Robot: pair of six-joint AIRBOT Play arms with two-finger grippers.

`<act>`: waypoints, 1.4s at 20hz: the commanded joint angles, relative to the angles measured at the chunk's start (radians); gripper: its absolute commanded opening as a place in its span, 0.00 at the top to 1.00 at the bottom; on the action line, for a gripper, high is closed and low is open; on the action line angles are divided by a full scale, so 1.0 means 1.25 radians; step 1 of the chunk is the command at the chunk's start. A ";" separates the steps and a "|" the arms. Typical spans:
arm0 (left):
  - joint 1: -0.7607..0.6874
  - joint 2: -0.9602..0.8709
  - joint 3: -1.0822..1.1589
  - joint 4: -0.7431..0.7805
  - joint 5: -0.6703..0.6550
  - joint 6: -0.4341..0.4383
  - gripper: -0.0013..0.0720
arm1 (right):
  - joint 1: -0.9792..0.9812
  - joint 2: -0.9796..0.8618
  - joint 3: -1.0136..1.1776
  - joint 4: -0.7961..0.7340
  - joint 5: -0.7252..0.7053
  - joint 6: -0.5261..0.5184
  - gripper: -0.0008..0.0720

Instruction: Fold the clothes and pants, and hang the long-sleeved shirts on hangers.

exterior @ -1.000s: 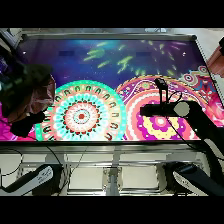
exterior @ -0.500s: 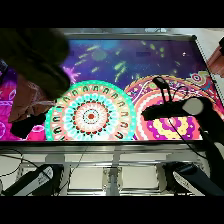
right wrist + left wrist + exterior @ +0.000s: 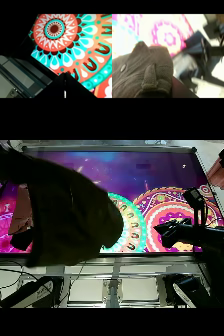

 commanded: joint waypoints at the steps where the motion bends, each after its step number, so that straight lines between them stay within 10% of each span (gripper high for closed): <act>1: -0.123 -0.046 -0.014 0.086 -0.041 0.014 0.94 | 0.001 0.020 -0.002 0.018 0.011 0.010 0.97; 9: -0.456 -0.316 -0.014 0.379 -0.038 0.154 0.94 | 0.000 0.020 -0.026 0.044 -0.009 0.009 0.91; 16: -0.455 -0.388 -0.014 0.867 -0.043 0.172 0.94 | 0.000 0.013 -0.274 0.174 -0.240 -0.021 0.72; 23: -0.372 -0.374 -0.014 0.936 -0.043 0.175 0.94 | 0.000 -0.235 -0.356 0.458 -0.429 -0.282 0.56; 28: -0.359 -0.374 -0.014 0.934 -0.043 0.181 0.94 | 0.000 -0.582 -0.239 0.659 -0.294 -0.451 0.26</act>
